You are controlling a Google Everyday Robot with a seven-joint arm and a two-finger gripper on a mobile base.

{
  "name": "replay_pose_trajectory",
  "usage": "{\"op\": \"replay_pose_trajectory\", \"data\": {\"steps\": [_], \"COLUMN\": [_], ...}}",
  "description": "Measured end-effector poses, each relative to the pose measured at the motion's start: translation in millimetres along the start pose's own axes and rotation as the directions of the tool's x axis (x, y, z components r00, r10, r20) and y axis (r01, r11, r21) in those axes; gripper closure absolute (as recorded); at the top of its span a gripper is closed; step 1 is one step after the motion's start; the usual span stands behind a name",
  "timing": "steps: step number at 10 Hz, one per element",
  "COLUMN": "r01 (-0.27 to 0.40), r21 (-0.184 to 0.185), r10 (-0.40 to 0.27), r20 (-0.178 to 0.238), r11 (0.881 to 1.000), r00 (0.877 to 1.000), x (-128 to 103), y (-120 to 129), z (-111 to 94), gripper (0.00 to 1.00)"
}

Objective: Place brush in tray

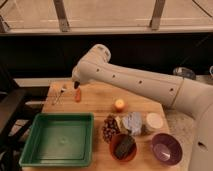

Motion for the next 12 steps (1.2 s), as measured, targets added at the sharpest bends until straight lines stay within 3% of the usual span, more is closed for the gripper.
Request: {"op": "replay_pose_trajectory", "data": {"steps": [6,7,8,10,12], "r01": [0.009,0.040,0.124,0.328,0.494], "r21": [0.006,0.011,0.024,0.066,0.128], "r10": [-0.009,-0.040,-0.124,-0.332,-0.507], "r20": [0.005,0.009,0.022,0.053,0.094], "r11": [1.000,0.999,0.992,0.942,0.860], "r00": [1.000,0.999,0.992,0.942,0.857], "x": [-1,-4,-15,-43,-81], "y": [-2,-5,-15,-37,-47], "z": [0,-2,-3,-2,-1], "gripper": [0.82,0.82,0.82,0.82,0.82]}}
